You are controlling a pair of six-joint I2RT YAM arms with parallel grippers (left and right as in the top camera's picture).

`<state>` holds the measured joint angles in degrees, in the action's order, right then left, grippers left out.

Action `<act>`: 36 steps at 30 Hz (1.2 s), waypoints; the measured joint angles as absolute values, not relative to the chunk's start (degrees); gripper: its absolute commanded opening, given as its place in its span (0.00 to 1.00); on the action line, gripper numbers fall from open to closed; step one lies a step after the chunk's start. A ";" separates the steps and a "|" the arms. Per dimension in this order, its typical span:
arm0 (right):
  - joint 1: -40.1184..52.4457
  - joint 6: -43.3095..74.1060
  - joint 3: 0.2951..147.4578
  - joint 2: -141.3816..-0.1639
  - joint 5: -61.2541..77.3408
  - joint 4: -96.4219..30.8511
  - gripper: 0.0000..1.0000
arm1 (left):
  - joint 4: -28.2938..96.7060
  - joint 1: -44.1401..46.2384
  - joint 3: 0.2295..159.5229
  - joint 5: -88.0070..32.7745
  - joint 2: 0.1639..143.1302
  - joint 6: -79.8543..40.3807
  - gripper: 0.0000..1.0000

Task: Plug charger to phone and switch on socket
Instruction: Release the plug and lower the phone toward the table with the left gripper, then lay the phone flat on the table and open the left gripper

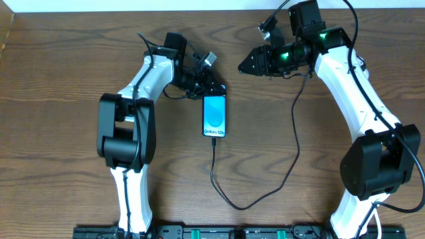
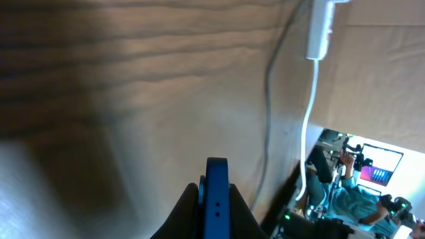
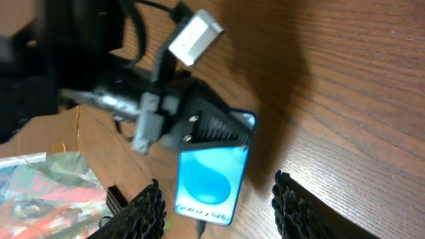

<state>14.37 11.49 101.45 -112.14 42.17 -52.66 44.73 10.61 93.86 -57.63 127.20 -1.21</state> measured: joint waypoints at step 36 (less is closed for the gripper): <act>16.38 11.49 101.45 -112.14 37.65 -52.93 0.52 | 39.59 10.57 93.84 -55.35 134.17 -5.15 0.30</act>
<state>16.38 11.49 101.45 -112.14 37.65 -52.93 39.59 10.57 93.84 -55.35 134.17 -5.15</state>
